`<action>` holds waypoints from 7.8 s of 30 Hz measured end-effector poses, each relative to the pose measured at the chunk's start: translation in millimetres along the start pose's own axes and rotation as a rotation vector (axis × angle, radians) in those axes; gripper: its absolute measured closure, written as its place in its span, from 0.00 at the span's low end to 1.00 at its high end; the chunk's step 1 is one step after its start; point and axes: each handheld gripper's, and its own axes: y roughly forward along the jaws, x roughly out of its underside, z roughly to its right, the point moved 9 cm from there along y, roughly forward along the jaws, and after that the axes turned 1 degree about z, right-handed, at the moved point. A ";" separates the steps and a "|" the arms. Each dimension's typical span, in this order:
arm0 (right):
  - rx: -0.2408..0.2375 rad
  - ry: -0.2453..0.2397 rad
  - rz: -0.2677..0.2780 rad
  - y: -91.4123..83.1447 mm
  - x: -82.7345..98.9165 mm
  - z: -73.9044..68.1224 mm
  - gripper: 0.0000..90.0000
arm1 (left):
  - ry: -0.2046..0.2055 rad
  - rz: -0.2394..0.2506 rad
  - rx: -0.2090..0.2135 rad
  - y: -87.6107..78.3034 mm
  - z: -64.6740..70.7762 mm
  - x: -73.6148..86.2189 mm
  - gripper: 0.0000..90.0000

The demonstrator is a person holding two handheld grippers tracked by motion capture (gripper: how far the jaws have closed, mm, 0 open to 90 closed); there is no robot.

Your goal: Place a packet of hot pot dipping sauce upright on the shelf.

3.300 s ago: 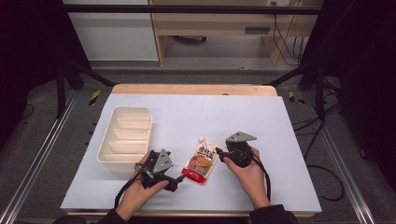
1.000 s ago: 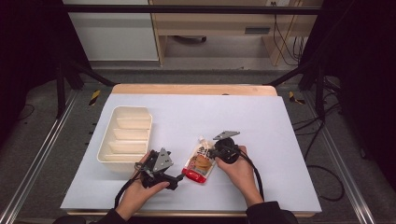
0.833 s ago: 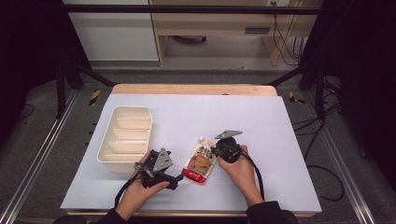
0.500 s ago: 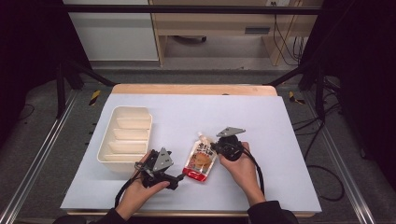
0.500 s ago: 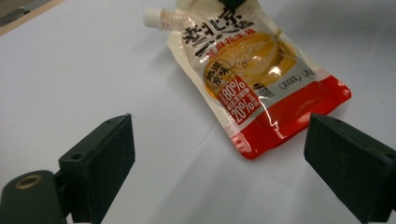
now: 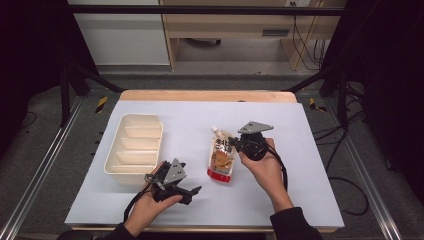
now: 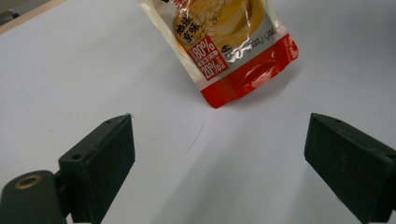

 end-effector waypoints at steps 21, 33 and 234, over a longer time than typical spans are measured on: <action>-0.207 -0.254 0.096 -33.3 -9.0 -80.2 1.00 | 0.030 0.029 -0.030 -43.8 -32.2 -30.3 0.10; -0.264 -0.254 0.125 -36.5 -4.0 -88.2 1.00 | 0.142 -0.032 -0.025 -54.3 -38.6 -49.9 0.09; 0.148 0.091 0.007 -46.0 72.7 1.7 0.08 | 0.518 -0.410 0.092 -114.4 -105.2 -146.3 0.81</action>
